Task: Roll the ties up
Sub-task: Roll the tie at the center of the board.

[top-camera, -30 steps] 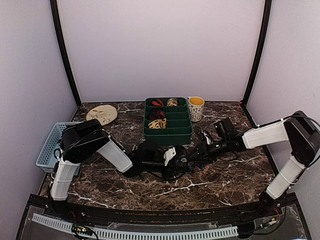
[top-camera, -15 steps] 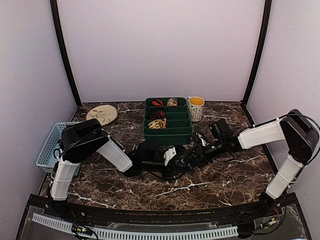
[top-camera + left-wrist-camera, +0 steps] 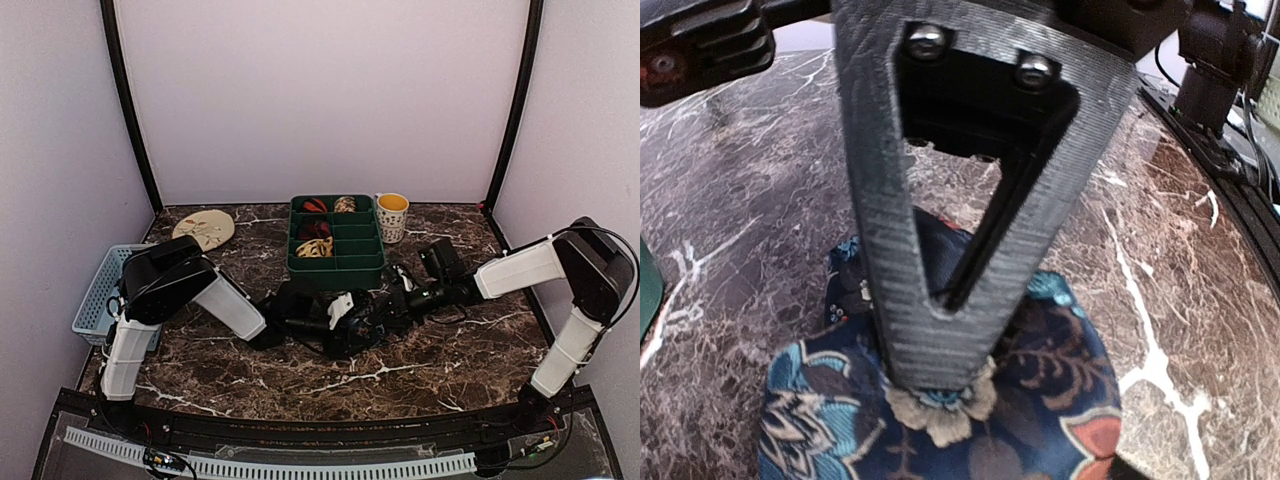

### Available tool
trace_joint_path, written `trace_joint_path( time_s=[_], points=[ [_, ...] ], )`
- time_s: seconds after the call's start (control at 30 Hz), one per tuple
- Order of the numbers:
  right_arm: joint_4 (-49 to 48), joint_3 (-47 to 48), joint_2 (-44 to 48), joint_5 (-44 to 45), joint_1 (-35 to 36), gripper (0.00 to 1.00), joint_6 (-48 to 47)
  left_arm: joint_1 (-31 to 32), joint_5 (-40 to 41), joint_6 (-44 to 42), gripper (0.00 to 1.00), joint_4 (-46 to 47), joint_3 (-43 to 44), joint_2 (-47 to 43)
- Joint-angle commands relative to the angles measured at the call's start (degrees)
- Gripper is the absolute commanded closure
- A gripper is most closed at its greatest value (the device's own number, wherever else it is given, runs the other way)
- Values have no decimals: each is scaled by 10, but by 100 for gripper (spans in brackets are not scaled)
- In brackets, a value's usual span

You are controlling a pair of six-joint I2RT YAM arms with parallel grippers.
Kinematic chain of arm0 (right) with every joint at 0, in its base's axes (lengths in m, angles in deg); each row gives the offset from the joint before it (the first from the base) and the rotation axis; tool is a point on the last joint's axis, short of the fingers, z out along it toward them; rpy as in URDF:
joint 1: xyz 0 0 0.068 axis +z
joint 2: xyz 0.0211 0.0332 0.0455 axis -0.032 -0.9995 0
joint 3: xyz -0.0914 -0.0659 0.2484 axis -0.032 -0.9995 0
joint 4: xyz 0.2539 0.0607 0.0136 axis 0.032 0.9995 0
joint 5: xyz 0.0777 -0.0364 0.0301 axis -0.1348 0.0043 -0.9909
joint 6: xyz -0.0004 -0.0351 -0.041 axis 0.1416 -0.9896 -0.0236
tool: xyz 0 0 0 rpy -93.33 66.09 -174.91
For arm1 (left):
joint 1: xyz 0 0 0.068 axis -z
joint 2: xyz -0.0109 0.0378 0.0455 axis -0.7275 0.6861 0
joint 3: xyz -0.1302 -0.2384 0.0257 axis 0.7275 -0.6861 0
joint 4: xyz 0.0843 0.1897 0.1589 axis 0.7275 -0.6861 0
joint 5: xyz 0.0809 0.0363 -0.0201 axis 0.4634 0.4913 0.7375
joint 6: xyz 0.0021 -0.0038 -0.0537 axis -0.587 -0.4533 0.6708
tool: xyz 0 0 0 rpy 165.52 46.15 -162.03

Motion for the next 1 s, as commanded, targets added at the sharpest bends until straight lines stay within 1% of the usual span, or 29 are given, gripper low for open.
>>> trace_joint_path(
  time_s=[0.0,0.1,0.2,0.27,0.47,0.73,0.87,0.97],
  points=[
    [15,-30,-29,41,-13,100,-4,-1,9,1,33,-35,-3,-28],
    [13,-42,-38,42,-24,100,-10,-1,28,2,24,-21,-13,-50],
    [24,-49,-46,51,-38,100,-24,-1,37,3,19,-12,-21,-63],
    [24,-53,-49,52,-47,100,-29,-1,38,7,17,-9,-23,-65],
    [14,-55,-60,45,-53,100,-32,-1,25,28,16,8,-16,-48],
    [9,-56,-55,39,-48,100,-32,0,9,76,17,25,16,-19],
    [11,-53,-48,41,-43,100,-33,3,15,85,17,17,32,-6],
    [13,-53,-42,44,-40,100,-33,3,29,84,20,-9,47,4]
  ],
)
